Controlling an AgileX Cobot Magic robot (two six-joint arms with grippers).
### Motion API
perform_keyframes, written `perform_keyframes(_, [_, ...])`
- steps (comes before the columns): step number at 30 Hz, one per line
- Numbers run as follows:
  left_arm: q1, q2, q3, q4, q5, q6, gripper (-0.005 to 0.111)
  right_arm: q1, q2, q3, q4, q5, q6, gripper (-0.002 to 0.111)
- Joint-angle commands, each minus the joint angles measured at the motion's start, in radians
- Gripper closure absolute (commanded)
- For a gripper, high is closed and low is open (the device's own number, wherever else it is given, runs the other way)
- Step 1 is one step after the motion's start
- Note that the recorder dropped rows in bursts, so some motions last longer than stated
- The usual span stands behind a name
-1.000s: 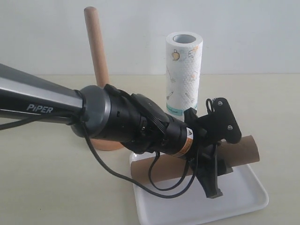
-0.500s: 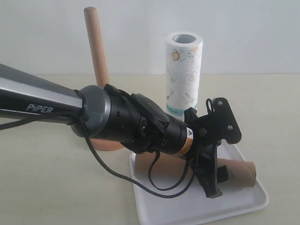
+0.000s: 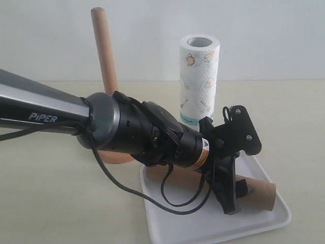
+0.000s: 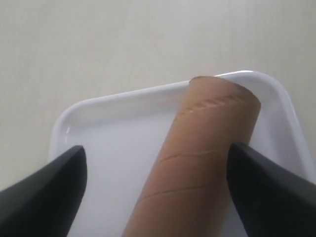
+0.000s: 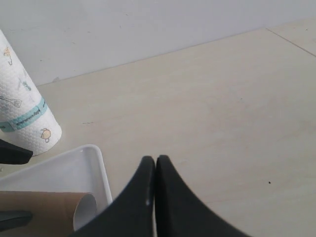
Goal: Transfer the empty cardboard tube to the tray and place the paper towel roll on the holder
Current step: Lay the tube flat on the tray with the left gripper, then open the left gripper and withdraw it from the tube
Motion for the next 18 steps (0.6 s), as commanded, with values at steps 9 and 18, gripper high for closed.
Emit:
perform_keyframes(9, [0.001,-0.161,0.063,0.002,0.009,-0.097,0.033,-0.007,-0.005,0.0,-0.005,-0.008,-0.003,0.108])
perform_keyframes(18, [0.001,-0.354,0.262,0.002,0.138,-0.097,0.033,-0.007,-0.005,0.0,-0.005,-0.008,-0.003,0.108])
